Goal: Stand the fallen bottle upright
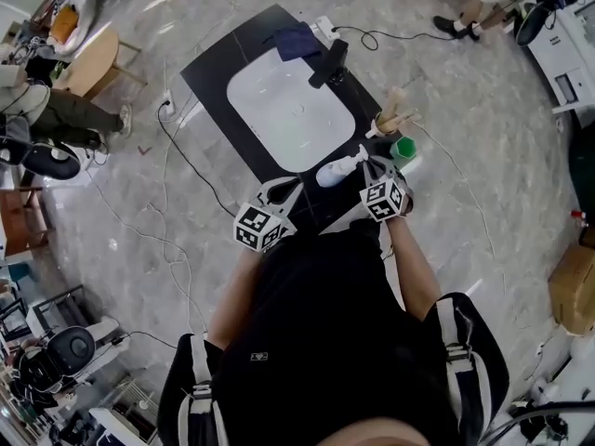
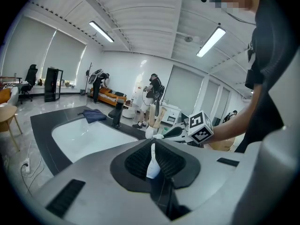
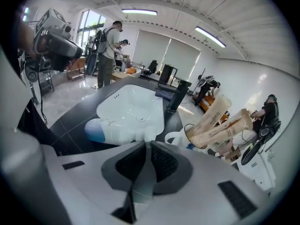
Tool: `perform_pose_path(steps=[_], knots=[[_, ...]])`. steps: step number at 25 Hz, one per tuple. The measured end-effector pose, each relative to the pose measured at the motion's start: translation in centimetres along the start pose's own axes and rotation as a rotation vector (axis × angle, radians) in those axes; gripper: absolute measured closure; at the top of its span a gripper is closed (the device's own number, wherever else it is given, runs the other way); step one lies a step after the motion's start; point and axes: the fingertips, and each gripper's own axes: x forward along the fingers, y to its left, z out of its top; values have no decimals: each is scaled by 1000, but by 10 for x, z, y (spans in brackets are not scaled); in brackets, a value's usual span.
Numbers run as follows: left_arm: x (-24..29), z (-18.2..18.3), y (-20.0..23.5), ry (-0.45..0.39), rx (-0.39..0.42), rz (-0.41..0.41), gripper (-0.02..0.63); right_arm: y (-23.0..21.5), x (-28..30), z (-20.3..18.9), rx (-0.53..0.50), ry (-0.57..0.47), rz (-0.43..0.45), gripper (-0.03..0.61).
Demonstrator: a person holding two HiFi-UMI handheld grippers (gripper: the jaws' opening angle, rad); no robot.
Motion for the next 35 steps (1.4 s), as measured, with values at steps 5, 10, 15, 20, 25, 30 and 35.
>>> perform_pose_path(steps=[5, 10, 15, 20, 25, 30, 35], knots=[[-13, -2, 6, -18, 7, -16, 581, 7, -11, 14, -55, -2, -53, 486], [-23, -6, 5, -20, 16, -41, 581, 18, -27, 30, -140, -9, -108, 485], [-31, -14, 2, -19, 23, -62, 581, 30, -37, 46, -206, -8, -158, 485], [-40, -23, 3, -17, 29, -61, 581, 46, -46, 60, -321, -27, -205, 485], [-48, -24, -3, -15, 34, -55, 581, 64, -58, 77, -477, -72, -240, 483], [-47, -22, -8, -19, 29, -53, 581, 78, -65, 80, -559, -111, -235, 482], [-45, -20, -12, -16, 39, -71, 581, 91, -72, 86, -629, -118, -223, 477]])
